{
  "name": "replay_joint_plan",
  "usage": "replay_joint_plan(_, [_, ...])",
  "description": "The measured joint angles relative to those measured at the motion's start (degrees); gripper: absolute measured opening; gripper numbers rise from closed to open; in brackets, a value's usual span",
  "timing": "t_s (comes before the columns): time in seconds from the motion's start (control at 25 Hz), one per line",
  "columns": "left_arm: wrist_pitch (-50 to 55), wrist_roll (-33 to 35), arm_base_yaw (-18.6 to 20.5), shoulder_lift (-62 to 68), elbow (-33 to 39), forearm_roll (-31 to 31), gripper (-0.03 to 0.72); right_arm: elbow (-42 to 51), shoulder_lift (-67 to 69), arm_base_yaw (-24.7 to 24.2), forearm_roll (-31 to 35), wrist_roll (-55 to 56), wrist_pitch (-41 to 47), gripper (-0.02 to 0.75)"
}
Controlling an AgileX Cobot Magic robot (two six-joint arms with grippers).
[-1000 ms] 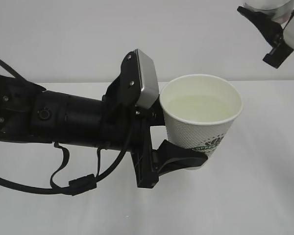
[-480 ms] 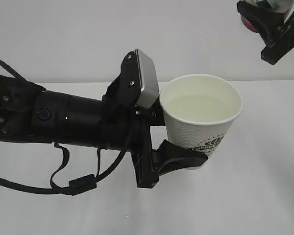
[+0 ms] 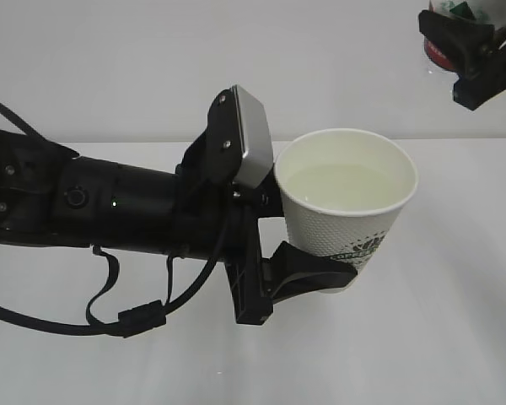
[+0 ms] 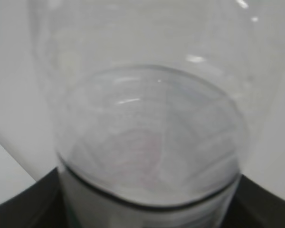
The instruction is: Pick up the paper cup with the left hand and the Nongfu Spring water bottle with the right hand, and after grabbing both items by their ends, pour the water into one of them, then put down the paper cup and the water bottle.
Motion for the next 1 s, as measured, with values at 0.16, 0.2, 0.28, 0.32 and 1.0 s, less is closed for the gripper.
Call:
replay_joint_plan(0.16, [0.0, 0.0, 0.0, 0.0, 0.0, 0.0, 0.543, 0.7, 0.0, 0.0, 5.0, 0.0, 1.1, 0.5])
replay_joint_plan(0.2, [0.0, 0.0, 0.0, 0.0, 0.0, 0.0, 0.543, 1.3, 0.0, 0.0, 6.4, 0.0, 1.1, 0.5])
replay_joint_plan(0.28, [0.0, 0.0, 0.0, 0.0, 0.0, 0.0, 0.543, 2.8, 0.0, 0.0, 9.9, -1.1, 1.2, 0.5])
replay_joint_plan(0.32, [0.0, 0.0, 0.0, 0.0, 0.0, 0.0, 0.543, 3.5, 0.0, 0.0, 11.4, -1.8, 1.3, 0.5])
replay_joint_plan(1.0, [0.0, 0.0, 0.0, 0.0, 0.0, 0.0, 0.543, 13.8, 2.4, 0.0, 29.4, -5.6, -2.7, 0.498])
